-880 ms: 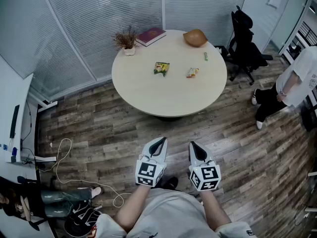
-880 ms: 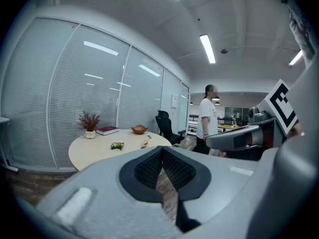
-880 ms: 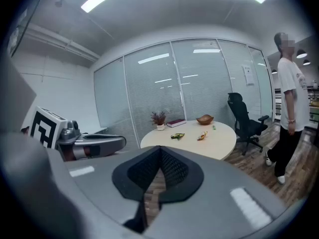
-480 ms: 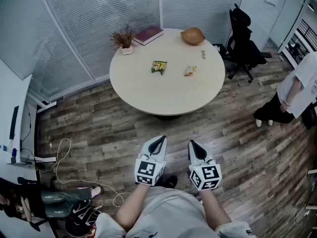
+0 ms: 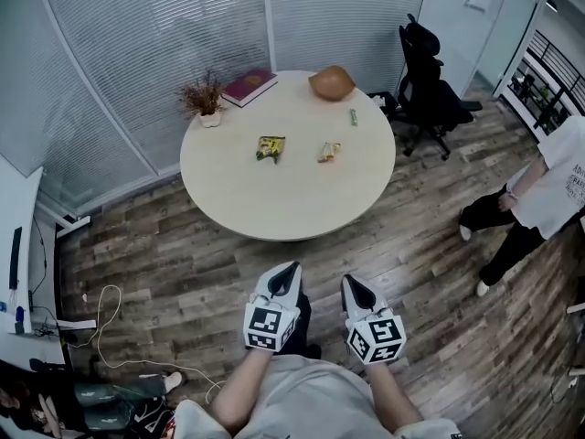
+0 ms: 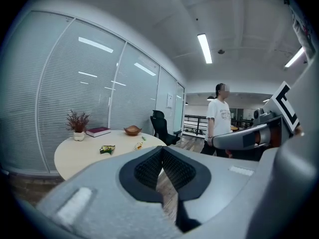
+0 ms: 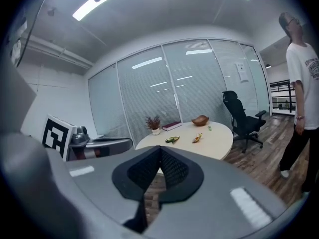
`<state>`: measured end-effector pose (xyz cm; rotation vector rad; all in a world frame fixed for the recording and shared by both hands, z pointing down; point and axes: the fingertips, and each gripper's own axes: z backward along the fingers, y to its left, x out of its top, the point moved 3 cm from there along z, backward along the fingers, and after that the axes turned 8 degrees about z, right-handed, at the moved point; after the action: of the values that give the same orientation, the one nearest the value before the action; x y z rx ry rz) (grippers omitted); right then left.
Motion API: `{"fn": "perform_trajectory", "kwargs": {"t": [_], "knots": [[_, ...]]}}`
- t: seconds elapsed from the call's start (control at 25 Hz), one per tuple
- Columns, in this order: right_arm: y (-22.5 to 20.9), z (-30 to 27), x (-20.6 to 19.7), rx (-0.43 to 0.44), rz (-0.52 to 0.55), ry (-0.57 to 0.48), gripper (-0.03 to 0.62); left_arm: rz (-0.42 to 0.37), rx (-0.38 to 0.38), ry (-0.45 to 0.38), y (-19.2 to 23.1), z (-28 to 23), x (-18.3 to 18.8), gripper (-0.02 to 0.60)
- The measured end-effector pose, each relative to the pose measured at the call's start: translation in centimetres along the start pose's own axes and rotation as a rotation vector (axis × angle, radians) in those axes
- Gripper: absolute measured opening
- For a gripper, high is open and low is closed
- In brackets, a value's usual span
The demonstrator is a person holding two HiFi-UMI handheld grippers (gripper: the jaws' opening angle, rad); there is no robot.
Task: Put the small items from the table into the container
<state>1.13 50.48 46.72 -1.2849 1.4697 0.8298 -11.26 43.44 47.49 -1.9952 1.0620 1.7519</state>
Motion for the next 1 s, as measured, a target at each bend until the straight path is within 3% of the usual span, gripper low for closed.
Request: {"fn": "perform_trajectory", "kwargs": {"t": [0.28,0.68,0.84,1.0], "knots": [[-5.6,-7.5,1.7,-0.016,-0.006,0.014,0.003,-0.002,-0.024,-0.01,3.6,-9.1,2.3,0.0],[-13.7,-25.3,7.8,-0.006,0.01,0.05,0.003,-0.02,-0.002,0.019,14.6,-23.3,7.7,0.0],[-16.2,-31.6,7.4,-0.005,-0.029,0.099,0.005,-0.035,0.019,0.024,18.9,-26.8,9.9,0.0],[-18.9,-36.4,5.3,-0.012,-0.067,0.187,0.083,-0.03,0.049,0.022,21.8,-29.1,11.3,0.0]]}}
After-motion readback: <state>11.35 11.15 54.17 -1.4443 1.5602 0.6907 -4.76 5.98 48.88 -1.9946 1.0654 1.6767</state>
